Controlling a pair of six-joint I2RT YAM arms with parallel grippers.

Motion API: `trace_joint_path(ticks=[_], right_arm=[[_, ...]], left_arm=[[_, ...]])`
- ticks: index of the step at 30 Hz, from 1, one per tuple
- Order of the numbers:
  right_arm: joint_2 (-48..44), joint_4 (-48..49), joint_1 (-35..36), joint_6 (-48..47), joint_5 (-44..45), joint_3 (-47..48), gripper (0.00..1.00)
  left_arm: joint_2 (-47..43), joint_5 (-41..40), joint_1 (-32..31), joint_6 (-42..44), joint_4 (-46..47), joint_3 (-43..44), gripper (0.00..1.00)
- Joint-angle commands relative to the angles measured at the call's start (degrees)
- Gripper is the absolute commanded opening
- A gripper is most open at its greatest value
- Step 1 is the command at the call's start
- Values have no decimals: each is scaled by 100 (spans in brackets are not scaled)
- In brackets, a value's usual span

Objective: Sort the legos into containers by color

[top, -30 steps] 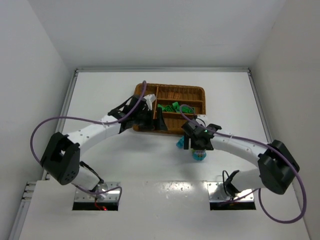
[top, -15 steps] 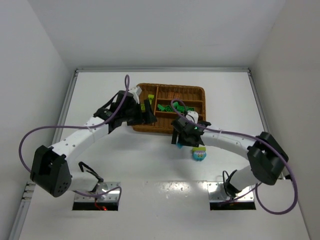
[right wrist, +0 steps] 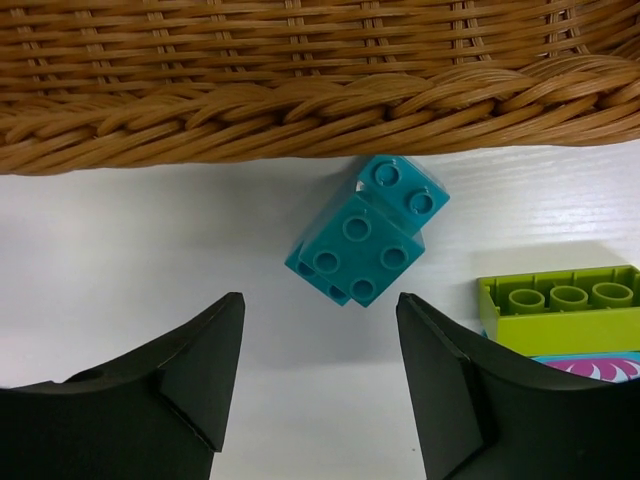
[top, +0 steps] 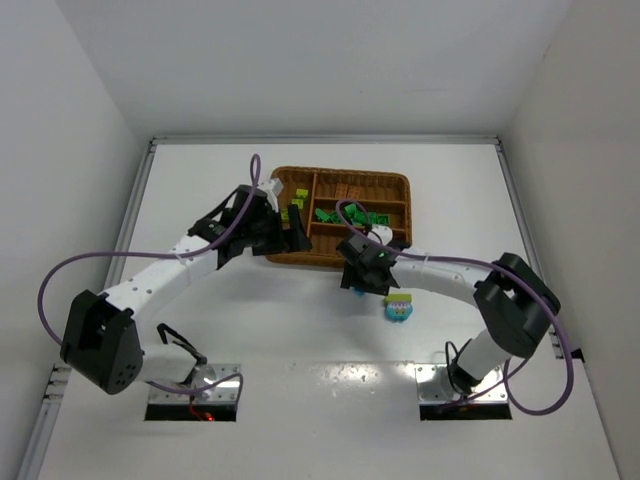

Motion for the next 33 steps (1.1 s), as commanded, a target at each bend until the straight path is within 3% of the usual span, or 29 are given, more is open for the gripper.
trace_joint_path(ticks=[1, 8, 24, 29, 33], right_arm=[[66, 164, -29, 140, 202, 238, 63], [338, -20, -82, 140, 528, 493, 62], [410, -143, -82, 79, 941, 608, 34], [-239, 225, -3, -237, 705, 301, 33], [-1276, 954, -3, -676, -242, -559, 33]], left_arm=[[-104, 42, 25, 18, 60, -77, 92], [-104, 95, 25, 18, 174, -77, 92], [-104, 148, 25, 71, 174, -130, 92], [-104, 148, 25, 71, 174, -130, 92], [-52, 296, 25, 124, 174, -130, 92]])
